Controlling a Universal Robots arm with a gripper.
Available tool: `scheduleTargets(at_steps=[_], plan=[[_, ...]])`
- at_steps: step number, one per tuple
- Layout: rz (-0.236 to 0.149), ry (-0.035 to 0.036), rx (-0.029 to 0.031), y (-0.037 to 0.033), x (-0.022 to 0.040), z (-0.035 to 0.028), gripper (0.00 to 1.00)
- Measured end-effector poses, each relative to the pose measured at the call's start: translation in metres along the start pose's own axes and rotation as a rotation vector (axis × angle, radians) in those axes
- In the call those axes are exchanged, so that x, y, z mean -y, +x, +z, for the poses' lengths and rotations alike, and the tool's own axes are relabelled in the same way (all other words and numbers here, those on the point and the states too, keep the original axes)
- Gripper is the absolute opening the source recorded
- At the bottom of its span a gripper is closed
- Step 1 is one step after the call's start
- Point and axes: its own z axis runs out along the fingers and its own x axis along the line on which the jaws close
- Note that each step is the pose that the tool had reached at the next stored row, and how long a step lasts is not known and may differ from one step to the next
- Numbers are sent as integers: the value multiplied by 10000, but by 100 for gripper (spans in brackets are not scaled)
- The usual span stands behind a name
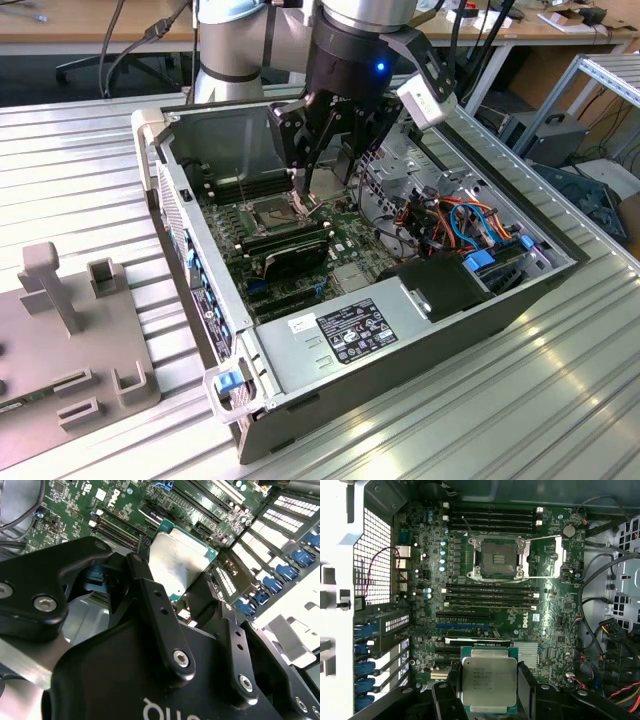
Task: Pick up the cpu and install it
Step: 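Pick up the cpu and move it towards the insertion slot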
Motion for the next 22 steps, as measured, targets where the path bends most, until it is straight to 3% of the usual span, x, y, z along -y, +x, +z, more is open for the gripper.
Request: scheduleTargets(at_steps=[5, 10, 22], plan=[[0, -16, 1, -2, -32, 5, 55], [-1, -64, 3, -6, -146, 20, 55], [0, -147, 5, -19, -539, 57, 55]])
